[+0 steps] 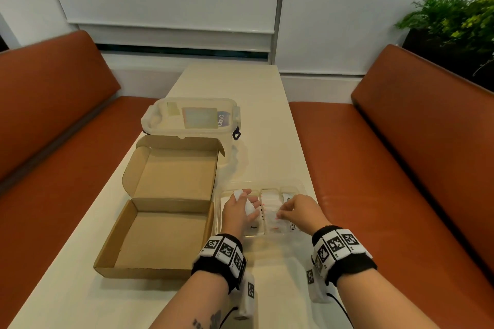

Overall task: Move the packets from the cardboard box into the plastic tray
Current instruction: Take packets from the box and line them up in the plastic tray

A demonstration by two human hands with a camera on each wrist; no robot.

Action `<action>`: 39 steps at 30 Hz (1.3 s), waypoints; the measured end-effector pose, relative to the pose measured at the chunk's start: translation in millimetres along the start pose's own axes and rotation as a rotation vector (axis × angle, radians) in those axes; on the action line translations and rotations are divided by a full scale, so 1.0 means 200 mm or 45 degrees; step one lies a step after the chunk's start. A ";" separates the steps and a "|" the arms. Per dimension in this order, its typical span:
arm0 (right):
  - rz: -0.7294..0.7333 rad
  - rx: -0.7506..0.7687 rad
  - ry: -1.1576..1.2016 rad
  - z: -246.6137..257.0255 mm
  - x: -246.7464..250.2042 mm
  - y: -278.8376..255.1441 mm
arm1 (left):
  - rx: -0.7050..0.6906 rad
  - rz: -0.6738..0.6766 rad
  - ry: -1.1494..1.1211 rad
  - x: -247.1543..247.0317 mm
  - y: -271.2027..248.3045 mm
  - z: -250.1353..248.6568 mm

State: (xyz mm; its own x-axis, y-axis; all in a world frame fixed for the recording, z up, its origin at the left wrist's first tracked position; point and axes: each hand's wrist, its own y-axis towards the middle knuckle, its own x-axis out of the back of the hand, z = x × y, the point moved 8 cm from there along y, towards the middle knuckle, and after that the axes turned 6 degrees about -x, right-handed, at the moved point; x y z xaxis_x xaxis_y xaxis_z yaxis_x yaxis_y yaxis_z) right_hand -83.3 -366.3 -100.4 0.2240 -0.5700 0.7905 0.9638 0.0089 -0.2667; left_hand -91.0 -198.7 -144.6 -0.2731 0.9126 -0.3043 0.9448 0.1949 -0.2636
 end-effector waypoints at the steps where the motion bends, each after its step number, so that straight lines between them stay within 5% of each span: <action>1: -0.010 -0.018 -0.051 -0.01 0.00 0.00 | 0.015 -0.010 -0.016 0.00 0.01 0.00; 19: -0.052 -0.042 -0.120 0.00 -0.06 -0.02 | 0.008 0.020 0.027 -0.01 0.00 0.01; 31: -0.075 0.046 -0.433 0.04 -0.09 -0.02 | 0.097 0.057 -0.135 -0.05 -0.01 0.00; 39: -0.205 0.126 0.326 0.16 0.01 -0.03 | 0.085 0.170 -0.131 -0.08 -0.04 -0.02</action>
State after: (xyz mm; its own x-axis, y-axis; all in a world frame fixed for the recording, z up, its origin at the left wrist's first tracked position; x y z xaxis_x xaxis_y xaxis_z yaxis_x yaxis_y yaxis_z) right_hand -83.9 -341.8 -79.2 0.0356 -0.7589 0.6503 0.9961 -0.0254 -0.0842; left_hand -94.4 -213.0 -133.6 -0.1661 0.8865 -0.4320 0.9608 0.0468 -0.2733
